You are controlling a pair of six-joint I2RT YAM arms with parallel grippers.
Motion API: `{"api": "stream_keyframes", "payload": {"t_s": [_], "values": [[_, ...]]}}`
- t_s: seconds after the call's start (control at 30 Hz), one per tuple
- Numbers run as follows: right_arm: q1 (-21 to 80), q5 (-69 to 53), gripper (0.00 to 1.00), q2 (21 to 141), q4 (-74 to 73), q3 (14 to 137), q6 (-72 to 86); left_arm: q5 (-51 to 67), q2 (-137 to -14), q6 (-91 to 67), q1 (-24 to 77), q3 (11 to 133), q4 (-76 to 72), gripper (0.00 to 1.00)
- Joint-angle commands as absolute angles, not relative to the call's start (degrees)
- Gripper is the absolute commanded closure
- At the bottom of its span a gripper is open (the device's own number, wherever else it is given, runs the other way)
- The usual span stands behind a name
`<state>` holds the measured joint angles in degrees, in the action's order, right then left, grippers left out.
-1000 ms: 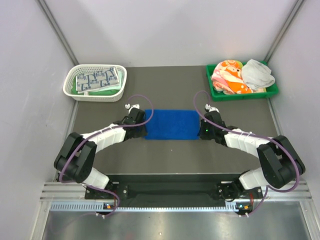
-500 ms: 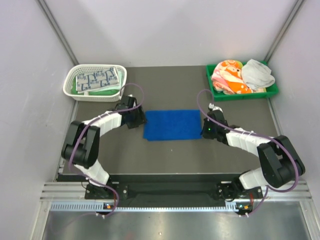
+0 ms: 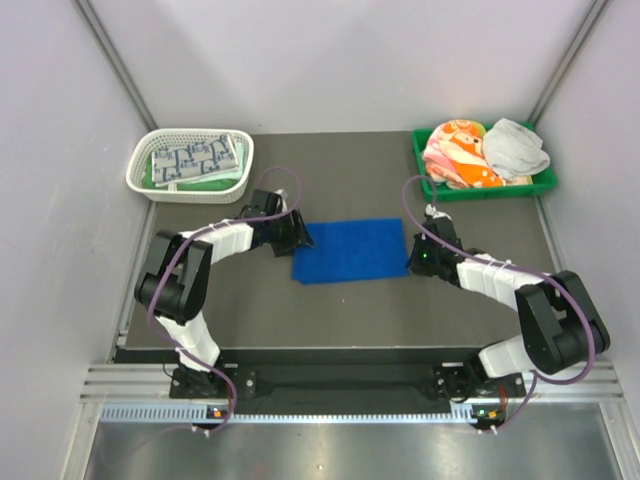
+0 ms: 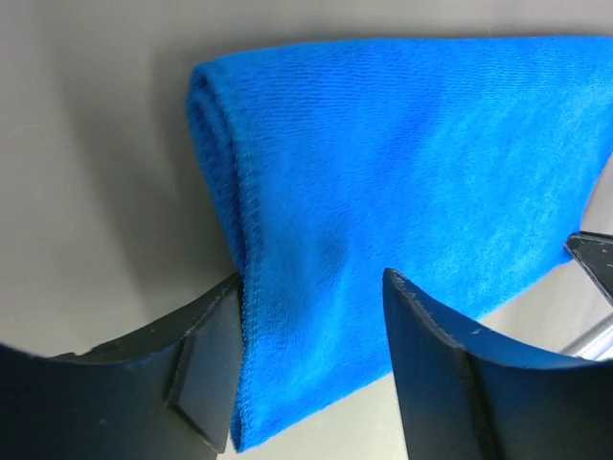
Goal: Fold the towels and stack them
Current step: Neatly place the folded towel into the bin
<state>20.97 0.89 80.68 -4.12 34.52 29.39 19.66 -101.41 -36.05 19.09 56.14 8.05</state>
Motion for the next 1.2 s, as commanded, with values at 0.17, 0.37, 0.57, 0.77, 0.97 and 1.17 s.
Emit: {"api": "stream_keyframes", "payload": {"t_s": [0.17, 0.37, 0.57, 0.77, 0.97, 1.17], "values": [[19.8, 0.3, 0.92, 78.9, -3.9, 36.4, 28.7, 8.8, -108.5, -36.7, 24.2, 54.3, 14.2, 0.67], [19.8, -2.5, 0.59, 76.1, -4.3, 36.6, 28.6, 0.7, -109.2, -35.9, 24.8, 58.8, 19.1, 1.00], [19.9, -2.2, 0.28, 71.2, -9.2, 40.9, 27.1, -13.3, -111.5, -32.5, 24.9, 72.0, 27.6, 1.00], [19.9, -2.2, 0.21, 67.2, -12.6, 44.0, 26.0, -32.6, -120.0, -26.9, 25.0, 89.8, 34.5, 1.00], [20.0, -2.5, 0.21, 66.5, -14.2, 47.0, 24.4, -47.4, -132.9, -17.3, 24.1, 111.7, 39.2, 1.00], [20.0, -3.6, 0.21, 67.8, -13.4, 49.6, 24.0, -60.0, -138.6, -5.9, 24.2, 121.7, 34.8, 1.00]]}}
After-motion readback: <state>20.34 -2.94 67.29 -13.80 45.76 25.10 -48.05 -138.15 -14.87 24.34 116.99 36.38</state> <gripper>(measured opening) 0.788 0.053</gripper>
